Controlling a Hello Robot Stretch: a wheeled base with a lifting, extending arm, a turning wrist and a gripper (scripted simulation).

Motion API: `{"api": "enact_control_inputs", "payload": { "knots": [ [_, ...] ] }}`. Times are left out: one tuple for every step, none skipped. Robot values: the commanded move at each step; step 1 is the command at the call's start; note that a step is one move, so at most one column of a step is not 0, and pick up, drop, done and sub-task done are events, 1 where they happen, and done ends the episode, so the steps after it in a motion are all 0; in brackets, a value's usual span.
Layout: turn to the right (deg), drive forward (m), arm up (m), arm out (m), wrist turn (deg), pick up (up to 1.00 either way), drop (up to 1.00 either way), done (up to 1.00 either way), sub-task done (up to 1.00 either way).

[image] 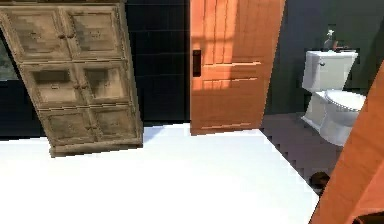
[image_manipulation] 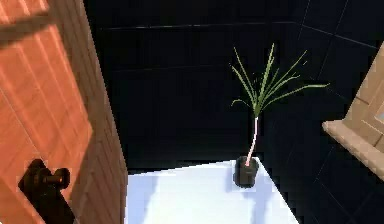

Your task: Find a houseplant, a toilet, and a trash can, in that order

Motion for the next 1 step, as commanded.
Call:
{"api": "enact_control_inputs", "payload": {
  "knots": [
    [0.0, 0.8, 0.0, 0.0, 0.0, 0.0, 0.0, 0.0, 0.0]
  ]
}}
